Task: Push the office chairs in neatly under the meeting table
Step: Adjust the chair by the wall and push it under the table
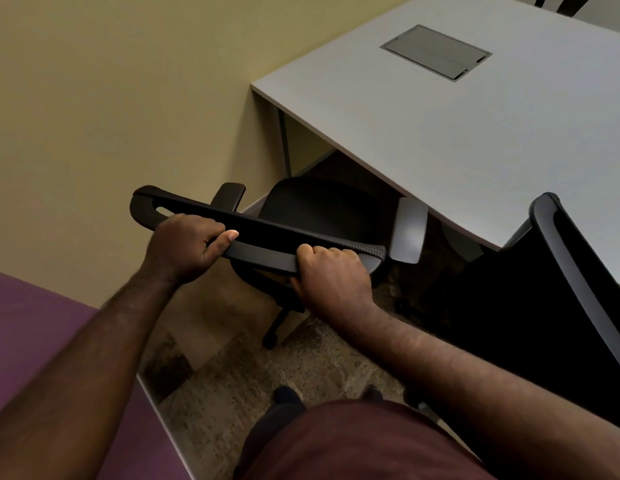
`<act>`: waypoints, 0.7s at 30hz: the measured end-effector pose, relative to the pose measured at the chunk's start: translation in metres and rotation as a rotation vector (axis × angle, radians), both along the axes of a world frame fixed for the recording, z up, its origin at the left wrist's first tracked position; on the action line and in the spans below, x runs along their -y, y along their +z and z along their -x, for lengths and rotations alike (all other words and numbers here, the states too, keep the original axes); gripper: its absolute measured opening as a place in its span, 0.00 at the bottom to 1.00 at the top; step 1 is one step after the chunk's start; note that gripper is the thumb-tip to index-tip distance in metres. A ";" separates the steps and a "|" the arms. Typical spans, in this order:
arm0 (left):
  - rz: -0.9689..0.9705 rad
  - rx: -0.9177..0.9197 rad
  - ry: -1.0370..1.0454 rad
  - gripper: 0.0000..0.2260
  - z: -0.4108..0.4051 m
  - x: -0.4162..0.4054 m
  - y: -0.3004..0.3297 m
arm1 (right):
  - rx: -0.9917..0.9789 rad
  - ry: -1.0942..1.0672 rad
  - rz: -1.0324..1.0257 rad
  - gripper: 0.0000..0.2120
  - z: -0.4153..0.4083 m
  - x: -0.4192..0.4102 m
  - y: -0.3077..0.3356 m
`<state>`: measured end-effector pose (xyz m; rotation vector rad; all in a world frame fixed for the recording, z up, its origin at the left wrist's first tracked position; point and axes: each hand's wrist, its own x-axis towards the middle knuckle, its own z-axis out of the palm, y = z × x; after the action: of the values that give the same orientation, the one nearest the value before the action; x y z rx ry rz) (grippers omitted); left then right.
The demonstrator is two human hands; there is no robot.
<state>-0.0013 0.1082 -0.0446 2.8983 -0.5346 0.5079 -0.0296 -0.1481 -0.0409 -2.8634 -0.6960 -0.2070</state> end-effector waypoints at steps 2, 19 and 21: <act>0.001 -0.005 -0.002 0.25 -0.001 -0.004 0.000 | 0.000 -0.004 -0.003 0.12 0.001 -0.003 0.000; 0.300 -0.043 -0.085 0.24 -0.013 -0.015 0.016 | 0.259 -0.019 -0.224 0.29 -0.012 0.011 0.024; 0.295 0.007 -0.077 0.25 -0.022 -0.015 0.028 | 0.294 -0.075 -0.237 0.29 -0.030 0.022 0.038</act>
<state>0.0209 0.1233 -0.0165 2.5875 -0.5214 0.5354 0.0007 -0.1698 -0.0031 -2.6579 -0.5682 -0.6834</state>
